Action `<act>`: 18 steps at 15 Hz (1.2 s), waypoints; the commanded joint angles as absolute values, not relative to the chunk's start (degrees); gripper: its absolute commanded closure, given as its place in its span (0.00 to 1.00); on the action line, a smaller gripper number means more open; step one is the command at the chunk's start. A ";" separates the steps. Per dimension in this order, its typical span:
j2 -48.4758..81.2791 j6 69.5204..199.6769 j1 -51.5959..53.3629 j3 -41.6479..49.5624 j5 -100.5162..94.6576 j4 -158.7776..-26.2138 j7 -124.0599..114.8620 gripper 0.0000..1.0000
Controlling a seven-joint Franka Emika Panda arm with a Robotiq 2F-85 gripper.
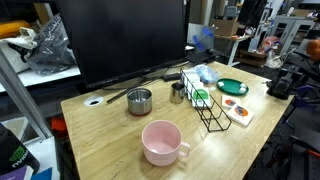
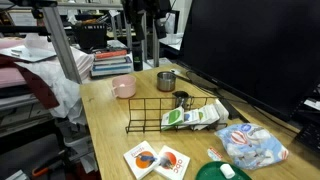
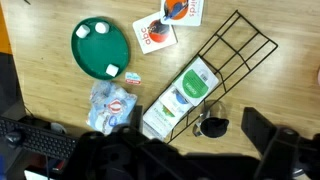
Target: Move the book rack slightly to the left
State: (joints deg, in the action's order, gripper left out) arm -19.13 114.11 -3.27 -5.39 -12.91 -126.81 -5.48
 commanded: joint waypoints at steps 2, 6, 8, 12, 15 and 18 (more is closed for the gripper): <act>-18.65 114.10 -2.07 -4.55 -12.93 -126.52 -6.01 0.00; -15.95 116.75 -0.76 -4.30 -9.78 -125.36 -5.84 0.00; -12.58 117.83 -0.47 -4.28 -7.91 -123.58 -6.90 0.00; -3.96 117.90 -0.50 -3.47 -3.09 -118.51 -8.10 0.00; 2.22 119.41 -0.62 -2.52 -0.63 -115.12 -9.60 0.00; 3.29 120.10 -0.34 -1.99 0.22 -115.99 -9.14 0.00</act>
